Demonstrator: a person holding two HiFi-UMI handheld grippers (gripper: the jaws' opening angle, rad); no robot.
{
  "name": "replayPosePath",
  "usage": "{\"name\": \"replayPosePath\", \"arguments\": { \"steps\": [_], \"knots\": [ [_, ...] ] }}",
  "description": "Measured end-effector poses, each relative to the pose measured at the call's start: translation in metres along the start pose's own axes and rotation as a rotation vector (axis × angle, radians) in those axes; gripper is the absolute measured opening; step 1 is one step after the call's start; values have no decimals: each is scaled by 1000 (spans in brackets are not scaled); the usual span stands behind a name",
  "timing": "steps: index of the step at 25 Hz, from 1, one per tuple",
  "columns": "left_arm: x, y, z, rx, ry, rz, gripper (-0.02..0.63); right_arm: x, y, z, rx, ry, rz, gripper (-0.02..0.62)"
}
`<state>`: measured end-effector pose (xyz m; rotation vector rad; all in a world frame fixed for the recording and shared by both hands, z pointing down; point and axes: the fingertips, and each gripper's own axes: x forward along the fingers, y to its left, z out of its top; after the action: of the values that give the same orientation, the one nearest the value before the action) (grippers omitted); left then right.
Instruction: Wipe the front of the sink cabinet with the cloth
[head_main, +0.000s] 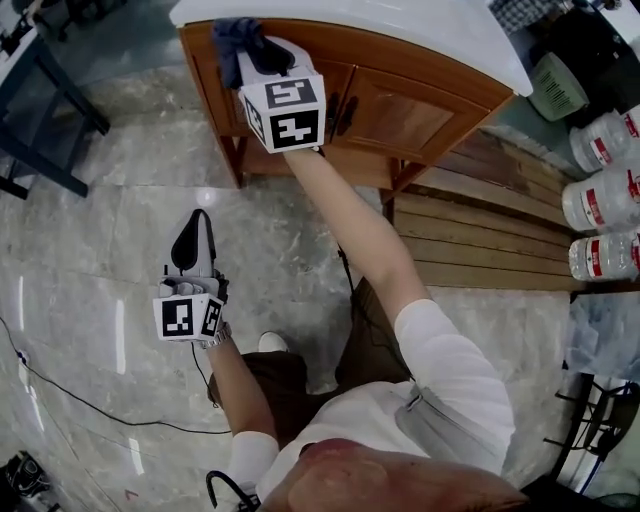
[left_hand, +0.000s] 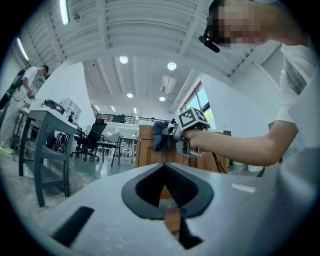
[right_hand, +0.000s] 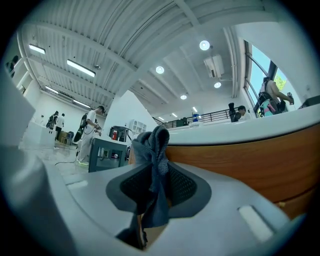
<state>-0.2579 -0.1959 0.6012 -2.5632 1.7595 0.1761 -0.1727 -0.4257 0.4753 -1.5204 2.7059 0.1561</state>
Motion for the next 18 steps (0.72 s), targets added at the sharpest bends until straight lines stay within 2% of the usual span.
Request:
{"name": "replayPosePath", "arguments": {
  "steps": [18],
  "knots": [
    [22,0,-20,-17,14,-34,-2,-119,-140,5,-62,-9,-231,107]
  ]
}}
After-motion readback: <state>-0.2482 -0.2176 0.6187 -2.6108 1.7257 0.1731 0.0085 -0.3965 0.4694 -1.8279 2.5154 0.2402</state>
